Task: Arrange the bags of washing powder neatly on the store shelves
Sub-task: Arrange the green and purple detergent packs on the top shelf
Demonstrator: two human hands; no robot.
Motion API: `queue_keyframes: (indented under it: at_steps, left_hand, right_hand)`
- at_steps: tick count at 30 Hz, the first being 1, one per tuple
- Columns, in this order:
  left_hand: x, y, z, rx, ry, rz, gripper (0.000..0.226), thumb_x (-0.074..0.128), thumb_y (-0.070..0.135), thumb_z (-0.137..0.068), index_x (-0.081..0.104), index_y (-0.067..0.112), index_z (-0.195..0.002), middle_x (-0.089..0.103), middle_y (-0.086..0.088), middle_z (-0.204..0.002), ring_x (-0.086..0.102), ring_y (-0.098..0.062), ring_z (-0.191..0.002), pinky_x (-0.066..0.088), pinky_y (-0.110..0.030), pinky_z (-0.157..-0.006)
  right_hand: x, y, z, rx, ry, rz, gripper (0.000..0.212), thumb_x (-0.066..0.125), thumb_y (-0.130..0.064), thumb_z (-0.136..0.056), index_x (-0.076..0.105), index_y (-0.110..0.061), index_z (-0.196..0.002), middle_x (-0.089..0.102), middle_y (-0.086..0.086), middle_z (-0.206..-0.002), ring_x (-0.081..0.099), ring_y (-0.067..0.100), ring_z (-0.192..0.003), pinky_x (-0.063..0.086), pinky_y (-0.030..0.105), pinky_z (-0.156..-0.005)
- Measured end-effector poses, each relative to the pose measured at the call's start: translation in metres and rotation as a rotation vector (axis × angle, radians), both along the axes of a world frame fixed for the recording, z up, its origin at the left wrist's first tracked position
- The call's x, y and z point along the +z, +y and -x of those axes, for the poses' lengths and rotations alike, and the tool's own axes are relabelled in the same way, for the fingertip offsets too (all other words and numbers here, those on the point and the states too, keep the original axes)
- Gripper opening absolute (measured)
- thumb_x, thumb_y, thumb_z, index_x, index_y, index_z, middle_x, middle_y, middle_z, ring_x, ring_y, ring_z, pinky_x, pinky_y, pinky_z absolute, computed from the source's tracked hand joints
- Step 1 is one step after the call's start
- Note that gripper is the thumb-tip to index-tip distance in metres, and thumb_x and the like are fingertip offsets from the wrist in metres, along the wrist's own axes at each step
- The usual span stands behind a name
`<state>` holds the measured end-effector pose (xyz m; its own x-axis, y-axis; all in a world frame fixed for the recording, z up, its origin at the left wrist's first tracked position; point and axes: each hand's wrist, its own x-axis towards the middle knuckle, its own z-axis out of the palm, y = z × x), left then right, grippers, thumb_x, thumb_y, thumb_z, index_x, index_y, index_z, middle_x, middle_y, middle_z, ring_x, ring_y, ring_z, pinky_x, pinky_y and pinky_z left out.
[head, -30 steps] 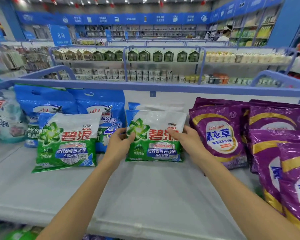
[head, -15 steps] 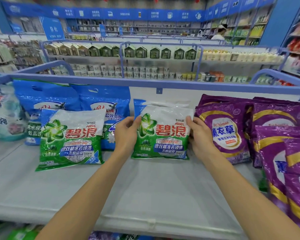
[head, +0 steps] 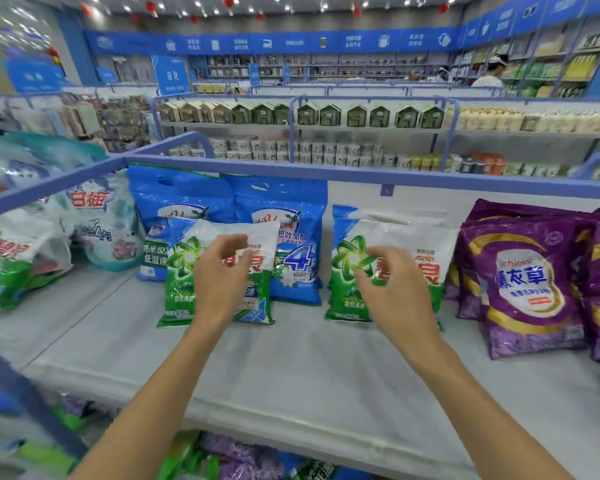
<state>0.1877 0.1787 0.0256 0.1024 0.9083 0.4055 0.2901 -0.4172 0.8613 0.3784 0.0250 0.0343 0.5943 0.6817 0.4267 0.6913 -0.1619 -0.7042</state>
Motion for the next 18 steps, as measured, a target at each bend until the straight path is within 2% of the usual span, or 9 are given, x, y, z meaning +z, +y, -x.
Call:
queue_keyframes:
  at_steps: [2,4,5,7,10,12,15,18]
  left_hand:
    - [-0.005,0.019,0.035,0.158,0.064,-0.003,0.035,0.070,0.026,-0.093,0.065,0.016,-0.126,0.068,0.000,-0.123,0.062,-0.015,-0.112,0.050,-0.036,-0.101]
    - [-0.011,0.036,0.063,0.233,0.122,0.099,0.061,0.072,0.045,-0.088,0.056,0.013,-0.138,0.061,-0.007,-0.135,0.056,-0.025,-0.125,0.044,-0.049,-0.110]
    - [-0.015,0.043,0.074,0.231,0.140,0.168,0.073,0.071,0.052,-0.086,0.050,0.011,-0.143,0.057,-0.010,-0.141,0.052,-0.029,-0.129,0.041,-0.052,-0.111]
    - [-0.021,0.053,0.087,0.169,0.150,0.305,0.081,0.071,0.052,-0.089,0.039,0.011,-0.150,0.050,-0.011,-0.148,0.049,-0.031,-0.134,0.041,-0.050,-0.112]
    - [-0.030,0.061,0.095,0.081,0.169,0.427,0.070,0.069,0.049,-0.092,0.043,0.015,-0.147,0.057,-0.007,-0.141,0.057,-0.028,-0.126,0.047,-0.048,-0.108]
    - [-0.039,0.067,0.099,0.007,0.115,0.468,0.057,0.070,0.048,-0.091,0.053,0.017,-0.136,0.066,-0.003,-0.130,0.067,-0.023,-0.112,0.053,-0.048,-0.101]
    - [-0.047,0.074,0.101,-0.048,0.014,0.499,0.055,0.075,0.050,-0.082,0.058,0.020,-0.126,0.073,0.001,-0.118,0.073,-0.019,-0.100,0.058,-0.048,-0.094]
    - [-0.039,0.068,0.098,-0.085,-0.078,0.539,0.042,0.078,0.030,-0.089,0.061,0.013,-0.124,0.076,-0.004,-0.112,0.076,-0.022,-0.093,0.061,-0.043,-0.087]
  right_hand:
    - [-0.002,0.027,0.027,0.182,0.169,0.090,0.038,0.071,-0.029,-0.095,0.061,-0.018,-0.130,0.062,-0.003,-0.124,0.060,0.012,-0.109,0.052,0.031,-0.094]
    - [-0.005,0.056,0.048,0.272,0.303,0.194,0.044,0.070,-0.035,-0.095,0.058,-0.017,-0.133,0.063,-0.003,-0.125,0.061,0.013,-0.109,0.050,0.029,-0.091]
    - [-0.008,0.070,0.057,0.294,0.361,0.238,0.047,0.070,-0.038,-0.095,0.056,-0.016,-0.134,0.063,-0.002,-0.125,0.061,0.014,-0.109,0.051,0.032,-0.093]
    - [-0.014,0.092,0.073,0.310,0.464,0.294,0.053,0.070,-0.042,-0.094,0.052,-0.014,-0.135,0.063,-0.003,-0.121,0.063,0.016,-0.109,0.053,0.040,-0.098]
    - [-0.023,0.112,0.088,0.331,0.587,0.303,0.047,0.073,-0.042,-0.092,0.052,-0.017,-0.124,0.066,-0.004,-0.110,0.068,0.018,-0.104,0.056,0.042,-0.095]
    - [-0.030,0.116,0.094,0.327,0.633,0.269,0.046,0.078,-0.039,-0.088,0.049,-0.019,-0.118,0.066,-0.004,-0.114,0.067,0.016,-0.102,0.057,0.036,-0.089]
    - [-0.039,0.118,0.099,0.330,0.668,0.198,0.057,0.086,-0.033,-0.082,0.047,-0.018,-0.120,0.067,-0.002,-0.120,0.067,0.016,-0.106,0.056,0.039,-0.095]
    - [-0.043,0.117,0.101,0.339,0.659,0.181,0.053,0.085,-0.026,-0.083,0.051,-0.017,-0.123,0.068,-0.002,-0.122,0.068,0.016,-0.107,0.057,0.040,-0.097]
